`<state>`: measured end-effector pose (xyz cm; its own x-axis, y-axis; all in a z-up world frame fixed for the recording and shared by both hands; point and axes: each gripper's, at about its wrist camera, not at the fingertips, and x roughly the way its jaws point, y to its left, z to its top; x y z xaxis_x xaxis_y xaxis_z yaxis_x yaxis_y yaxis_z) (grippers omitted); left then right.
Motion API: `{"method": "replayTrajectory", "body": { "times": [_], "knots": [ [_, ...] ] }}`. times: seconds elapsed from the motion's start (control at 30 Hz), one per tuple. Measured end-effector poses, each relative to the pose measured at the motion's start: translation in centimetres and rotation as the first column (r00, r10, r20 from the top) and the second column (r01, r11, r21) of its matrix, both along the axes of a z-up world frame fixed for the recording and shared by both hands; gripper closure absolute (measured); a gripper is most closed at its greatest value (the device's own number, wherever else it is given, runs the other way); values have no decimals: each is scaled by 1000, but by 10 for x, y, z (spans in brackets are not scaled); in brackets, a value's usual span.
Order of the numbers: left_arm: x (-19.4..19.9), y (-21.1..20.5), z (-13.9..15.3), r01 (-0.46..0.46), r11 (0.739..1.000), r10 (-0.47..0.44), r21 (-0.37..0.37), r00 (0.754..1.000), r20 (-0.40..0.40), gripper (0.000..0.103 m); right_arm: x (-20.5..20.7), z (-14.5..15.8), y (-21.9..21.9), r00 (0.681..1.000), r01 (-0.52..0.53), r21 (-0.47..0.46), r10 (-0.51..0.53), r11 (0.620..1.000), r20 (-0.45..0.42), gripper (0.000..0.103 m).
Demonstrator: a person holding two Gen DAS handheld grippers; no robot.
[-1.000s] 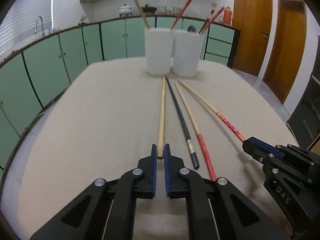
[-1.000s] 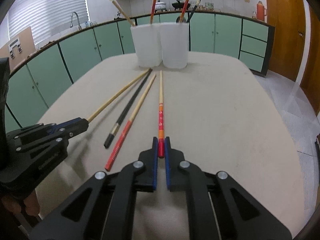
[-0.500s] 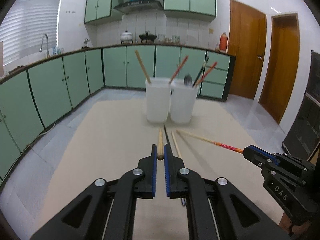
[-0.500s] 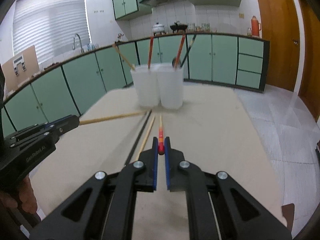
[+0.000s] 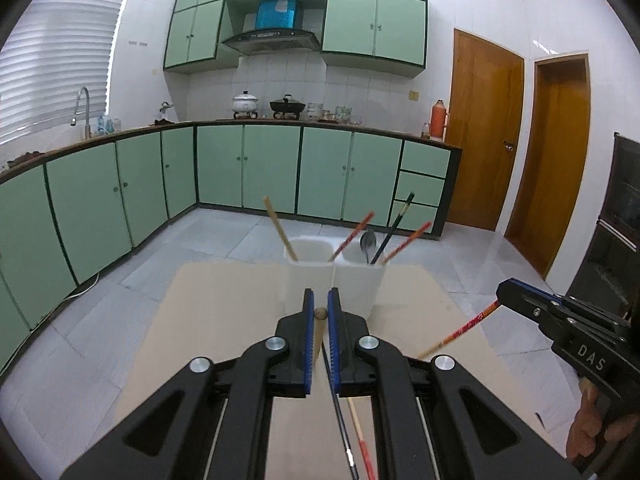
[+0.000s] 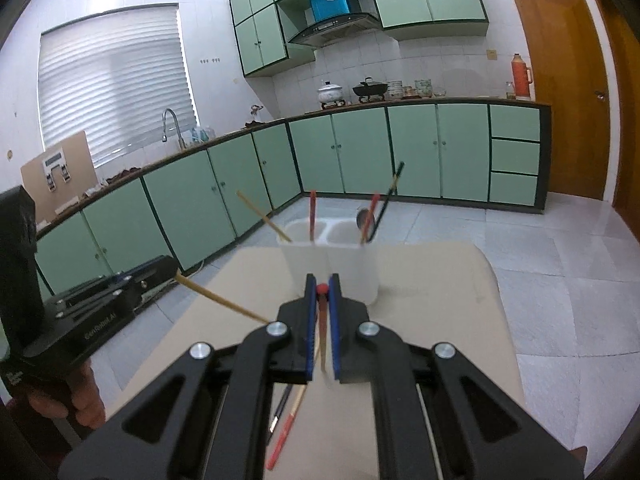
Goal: Organize utensils
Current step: 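Carry both chopsticks over the white holders and open both tools to drop them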
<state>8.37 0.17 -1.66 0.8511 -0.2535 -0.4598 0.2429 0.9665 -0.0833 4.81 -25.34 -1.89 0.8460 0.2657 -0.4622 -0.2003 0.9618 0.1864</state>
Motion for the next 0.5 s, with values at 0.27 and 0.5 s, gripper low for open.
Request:
{"method": "replayTrajectory", "body": {
  "times": [0.27,0.5],
  "knots": [
    [18,0,20,37,999,-37,-25,999,-7,96,23,20,-1,1000,-27,2,27,1000,-17,98],
    [24,4,38,61,997,-61,-52,998,2,96,32,41,-2,998,-56,6,56,998,11,98]
  ]
}}
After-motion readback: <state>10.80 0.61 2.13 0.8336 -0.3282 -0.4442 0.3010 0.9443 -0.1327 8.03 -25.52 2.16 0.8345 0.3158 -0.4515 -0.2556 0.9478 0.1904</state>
